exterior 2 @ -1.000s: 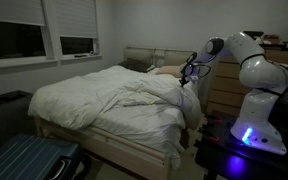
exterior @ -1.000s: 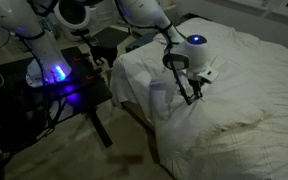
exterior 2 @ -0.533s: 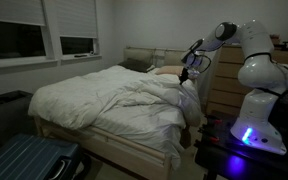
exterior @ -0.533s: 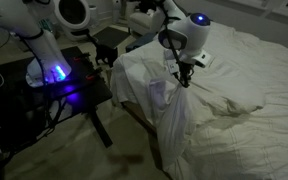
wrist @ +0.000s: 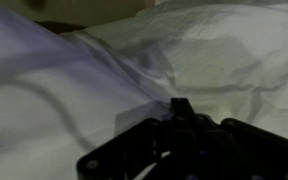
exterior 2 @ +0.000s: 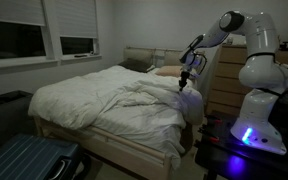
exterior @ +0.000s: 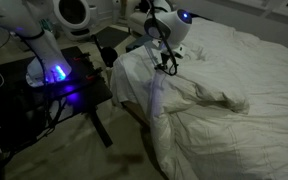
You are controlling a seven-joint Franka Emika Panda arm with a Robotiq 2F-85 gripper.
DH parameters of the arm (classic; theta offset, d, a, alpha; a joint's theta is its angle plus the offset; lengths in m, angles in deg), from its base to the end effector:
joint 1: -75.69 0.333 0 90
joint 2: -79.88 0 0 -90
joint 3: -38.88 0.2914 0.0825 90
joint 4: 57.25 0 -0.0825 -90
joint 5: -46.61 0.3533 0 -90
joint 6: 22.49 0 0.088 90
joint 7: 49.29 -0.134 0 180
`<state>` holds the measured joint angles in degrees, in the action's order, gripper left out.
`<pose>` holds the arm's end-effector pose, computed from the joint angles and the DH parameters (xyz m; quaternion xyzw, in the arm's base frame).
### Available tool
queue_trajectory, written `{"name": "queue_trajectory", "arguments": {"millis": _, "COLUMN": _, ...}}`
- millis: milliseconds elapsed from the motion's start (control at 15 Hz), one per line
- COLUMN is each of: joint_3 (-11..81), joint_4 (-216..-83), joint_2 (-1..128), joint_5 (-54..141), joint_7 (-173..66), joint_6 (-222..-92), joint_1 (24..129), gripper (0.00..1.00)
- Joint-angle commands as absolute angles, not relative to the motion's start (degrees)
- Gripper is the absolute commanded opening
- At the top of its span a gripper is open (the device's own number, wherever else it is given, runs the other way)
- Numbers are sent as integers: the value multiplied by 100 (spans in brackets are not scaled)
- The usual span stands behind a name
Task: Spread the bed fully
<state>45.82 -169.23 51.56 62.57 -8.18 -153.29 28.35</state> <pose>0.4395 -0.3579 0.1883 -0.9837 0.0976 -0.0200 0.1494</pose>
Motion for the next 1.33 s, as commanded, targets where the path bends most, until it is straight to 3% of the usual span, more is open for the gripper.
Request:
{"name": "queue_trajectory", "arguments": {"millis": 0, "joint_3": 4561, "joint_4": -17826, "joint_2": 5944, "joint_5": 6573, "joint_7": -271, "joint_6": -14982, "joint_1": 3330, "gripper": 0}}
{"name": "queue_trajectory", "arguments": {"millis": 867, "joint_3": 3885, "joint_4": -19532, "joint_2": 6784, "joint_5": 6442, "joint_7": 769, "joint_6": -14740, "joint_1": 5461, "gripper": 0}}
{"name": "queue_trajectory", "arguments": {"millis": 933, "joint_3": 3834, "joint_4": -19592, "joint_2": 6815, "joint_5": 6421, "joint_7": 734, "joint_6": -14789, "joint_1": 5568, "gripper": 9}}
{"name": "queue_trajectory", "arguments": {"millis": 1000, "joint_3": 3801, "joint_4": -19620, "joint_2": 6841, "joint_5": 6459, "joint_7": 759, "joint_6": -14793, "joint_1": 5644, "gripper": 29}}
{"name": "queue_trajectory", "arguments": {"millis": 1267, "joint_3": 3507, "joint_4": -19530, "joint_2": 7015, "joint_5": 6557, "joint_7": 860, "joint_6": -15426, "joint_1": 5733, "gripper": 56}}
